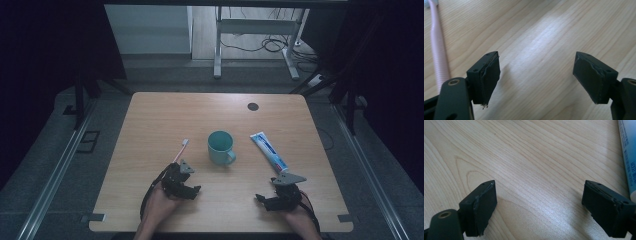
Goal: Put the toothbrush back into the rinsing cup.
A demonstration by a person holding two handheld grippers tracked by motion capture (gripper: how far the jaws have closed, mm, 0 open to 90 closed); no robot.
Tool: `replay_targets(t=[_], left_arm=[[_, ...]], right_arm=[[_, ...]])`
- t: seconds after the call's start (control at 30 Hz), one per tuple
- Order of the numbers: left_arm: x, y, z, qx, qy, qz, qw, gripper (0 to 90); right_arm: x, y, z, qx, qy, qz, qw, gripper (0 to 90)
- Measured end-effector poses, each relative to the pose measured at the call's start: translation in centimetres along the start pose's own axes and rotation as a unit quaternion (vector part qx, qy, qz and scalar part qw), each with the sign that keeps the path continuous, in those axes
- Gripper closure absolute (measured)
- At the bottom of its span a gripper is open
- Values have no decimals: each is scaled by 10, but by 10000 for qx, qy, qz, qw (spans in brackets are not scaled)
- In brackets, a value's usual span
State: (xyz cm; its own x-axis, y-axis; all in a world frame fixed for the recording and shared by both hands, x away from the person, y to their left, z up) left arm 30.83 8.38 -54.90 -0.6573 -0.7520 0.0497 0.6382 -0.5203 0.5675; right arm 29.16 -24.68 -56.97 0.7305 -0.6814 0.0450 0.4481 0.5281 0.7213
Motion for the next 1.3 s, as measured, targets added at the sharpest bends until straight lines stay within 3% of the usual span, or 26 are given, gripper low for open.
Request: replay_targets(t=[0.23, 0.43, 0.67, 1.03, 1.3], left_arm=[[-15, 6, 2, -226, 19, 75, 9997, 229], [-23, 12, 1, -439, 123, -24, 9990, 258], [-36, 19, 2, -605, 164, 98, 9980, 317], [-60, 27, 3, -1004, 191, 292, 9943, 393], [-80, 31, 3, -1339, 258, 563, 9891, 448]], right_arm=[[0, 0, 0, 0, -1, 2, 10000, 123], [0, 0, 0, 3, -3, 5, 10000, 123], [0, 0, 0, 5, -1, 7, 10000, 123], [0, 0, 0, 6, -7, 22, 10000, 123], [0, 0, 0, 4, -1, 16, 10000, 123]])
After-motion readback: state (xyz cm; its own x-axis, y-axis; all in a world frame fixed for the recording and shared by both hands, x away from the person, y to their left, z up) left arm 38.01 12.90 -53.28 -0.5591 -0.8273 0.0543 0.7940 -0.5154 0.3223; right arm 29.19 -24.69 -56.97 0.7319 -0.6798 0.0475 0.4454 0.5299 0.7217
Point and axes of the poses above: each handheld gripper's, and its own axes: z roughly backward along the jaws, y roughly out of its top, x roughly to its right, the point moved 4 cm from there along -z, roughly forward along the jaws, and after that the axes turned 4 degrees about z, right-handed, at the moved point
